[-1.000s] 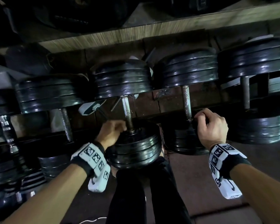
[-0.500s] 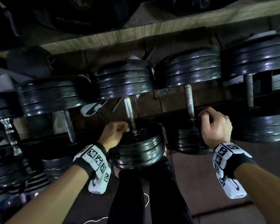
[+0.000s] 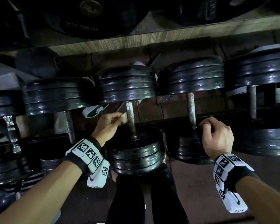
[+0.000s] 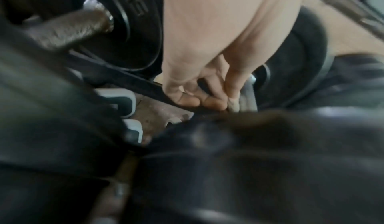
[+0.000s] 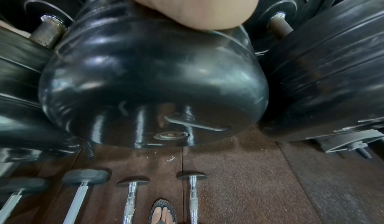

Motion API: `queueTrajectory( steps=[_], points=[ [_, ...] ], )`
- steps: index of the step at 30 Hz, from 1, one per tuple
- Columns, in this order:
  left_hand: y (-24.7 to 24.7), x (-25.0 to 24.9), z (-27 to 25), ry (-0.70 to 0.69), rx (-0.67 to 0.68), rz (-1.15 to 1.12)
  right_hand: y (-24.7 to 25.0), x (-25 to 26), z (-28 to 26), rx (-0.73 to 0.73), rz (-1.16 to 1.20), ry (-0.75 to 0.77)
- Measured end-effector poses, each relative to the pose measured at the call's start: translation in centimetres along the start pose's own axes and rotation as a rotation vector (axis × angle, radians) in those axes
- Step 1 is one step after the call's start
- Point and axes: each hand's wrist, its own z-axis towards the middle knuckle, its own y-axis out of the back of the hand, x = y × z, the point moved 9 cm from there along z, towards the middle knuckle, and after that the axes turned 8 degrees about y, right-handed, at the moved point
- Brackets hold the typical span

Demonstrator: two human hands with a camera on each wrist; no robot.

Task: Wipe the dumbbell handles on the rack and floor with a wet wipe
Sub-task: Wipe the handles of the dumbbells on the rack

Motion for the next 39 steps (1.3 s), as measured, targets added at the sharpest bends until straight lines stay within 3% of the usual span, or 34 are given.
queueTrajectory(
  steps=[6, 12, 17, 22, 27, 39],
  points=[
    [-0.7, -0.8, 1.4, 0.037, -0.013, 0.017, 0.0, -0.2, -0.1, -0.010, 0.006, -0.003],
    [-0.9, 0.0, -0.7, 0.062, 0.021, 0.000, 0.1, 0.1, -0.1, -0.007, 0.033, -0.003],
    [-1.2, 0.3, 0.8, 0.114, -0.036, 0.136, -0.1, 0.2, -0.1, 0.022, 0.022, 0.000],
    [-1.3, 1.6, -2.5, 0.094, 0.003, 0.030, 0.0, 0.3, 0.0, 0.010, 0.017, 0.016],
    [-2.5, 3.1, -0.5, 0.159, -0.017, -0.037, 0.0, 0.5, 0.0, 0.003, 0.007, 0.031],
    [-3.3, 6.8, -0.2, 0.193, 0.148, 0.218, -0.1, 0.3, 0.0, 0.008, -0.010, 0.023]
  ],
)
